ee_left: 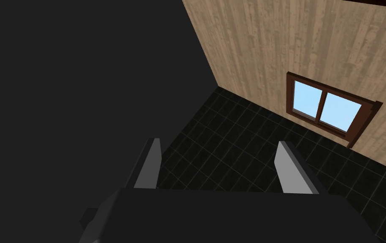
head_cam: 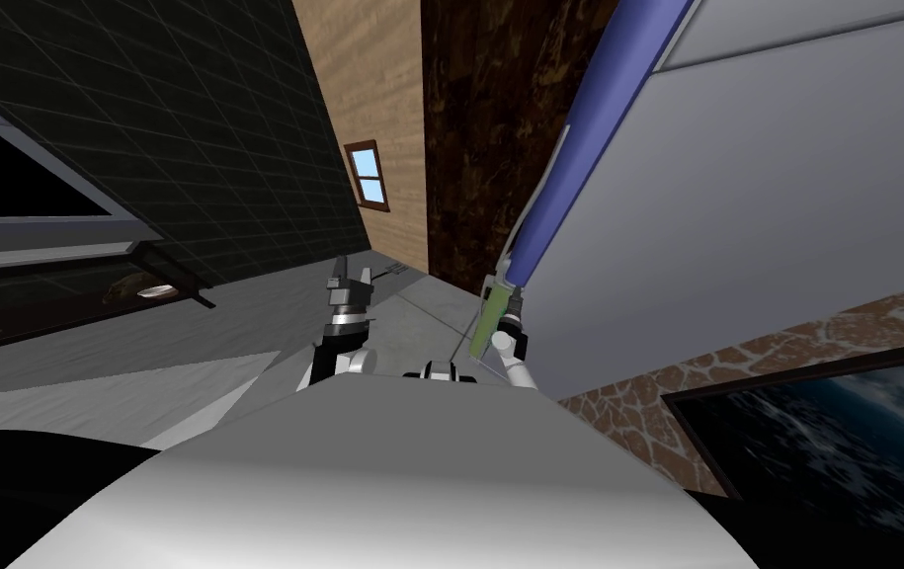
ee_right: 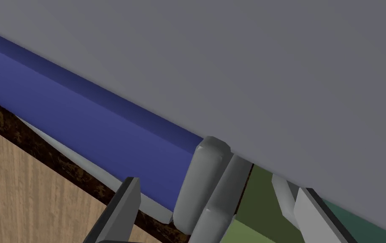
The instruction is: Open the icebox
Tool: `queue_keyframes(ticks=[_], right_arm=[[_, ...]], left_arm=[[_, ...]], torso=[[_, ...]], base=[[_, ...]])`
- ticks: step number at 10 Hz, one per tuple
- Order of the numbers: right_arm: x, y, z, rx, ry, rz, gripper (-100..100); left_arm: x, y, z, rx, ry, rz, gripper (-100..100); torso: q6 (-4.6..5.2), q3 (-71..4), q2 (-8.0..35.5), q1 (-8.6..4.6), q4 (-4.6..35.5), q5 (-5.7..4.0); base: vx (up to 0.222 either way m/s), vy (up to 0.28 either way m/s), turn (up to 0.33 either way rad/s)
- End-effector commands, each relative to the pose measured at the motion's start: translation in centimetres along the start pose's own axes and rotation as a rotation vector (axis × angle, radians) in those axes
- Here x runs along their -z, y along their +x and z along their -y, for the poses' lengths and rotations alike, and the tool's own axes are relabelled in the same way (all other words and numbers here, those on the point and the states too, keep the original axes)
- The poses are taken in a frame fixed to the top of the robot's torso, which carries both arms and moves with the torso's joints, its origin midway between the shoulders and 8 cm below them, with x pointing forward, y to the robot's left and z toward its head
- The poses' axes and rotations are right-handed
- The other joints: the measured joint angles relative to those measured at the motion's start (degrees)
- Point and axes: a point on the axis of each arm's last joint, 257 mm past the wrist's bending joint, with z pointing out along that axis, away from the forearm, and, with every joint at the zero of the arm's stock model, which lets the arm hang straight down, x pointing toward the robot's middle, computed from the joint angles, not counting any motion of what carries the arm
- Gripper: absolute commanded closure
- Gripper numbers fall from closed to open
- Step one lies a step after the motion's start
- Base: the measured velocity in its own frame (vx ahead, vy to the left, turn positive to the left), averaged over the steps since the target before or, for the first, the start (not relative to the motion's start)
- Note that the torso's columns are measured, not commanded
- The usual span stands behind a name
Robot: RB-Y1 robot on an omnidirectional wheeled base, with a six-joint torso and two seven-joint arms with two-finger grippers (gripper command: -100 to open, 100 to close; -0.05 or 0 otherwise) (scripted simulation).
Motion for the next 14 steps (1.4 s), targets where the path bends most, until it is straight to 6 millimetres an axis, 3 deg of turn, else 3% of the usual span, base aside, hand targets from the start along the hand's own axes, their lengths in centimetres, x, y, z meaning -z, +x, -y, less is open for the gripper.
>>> queue_keyframes(ticks=[1, 7, 11, 14], right_arm=[[0.0, -1.6, -1.7, -0.094, -0.046, 0.032, -100], [-0.1, -1.7, -2.5, -0.143, -0.067, 0.031, -100], [-0.6, -1.6, -4.4, -0.240, -0.111, 0.024, -100], [-0.6, -1.6, -4.4, -0.240, -0.111, 0.024, -100]], left_arm=[[0.0, 0.0, 0.0, 0.000, 0.000, 0.000, 0], [0.0, 0.0, 0.0, 0.000, 0.000, 0.000, 0], [0.0, 0.0, 0.0, 0.000, 0.000, 0.000, 0], [0.0, 0.0, 0.0, 0.000, 0.000, 0.000, 0]], torso=[[0.04, -0.11, -0.14, -0.04, -0.05, -0.01], [-0.44, -0.30, -0.52, 0.19, -0.08, -0.03], [-0.71, -0.60, -1.03, 0.24, -0.14, -0.01], [-1.05, -0.71, -1.22, 0.24, -0.06, 0.01]], base=[[0.003, 0.010, 0.029], [0.007, 0.004, 0.012], [0.012, 0.015, 0.046], [0.000, 0.000, 0.006]])
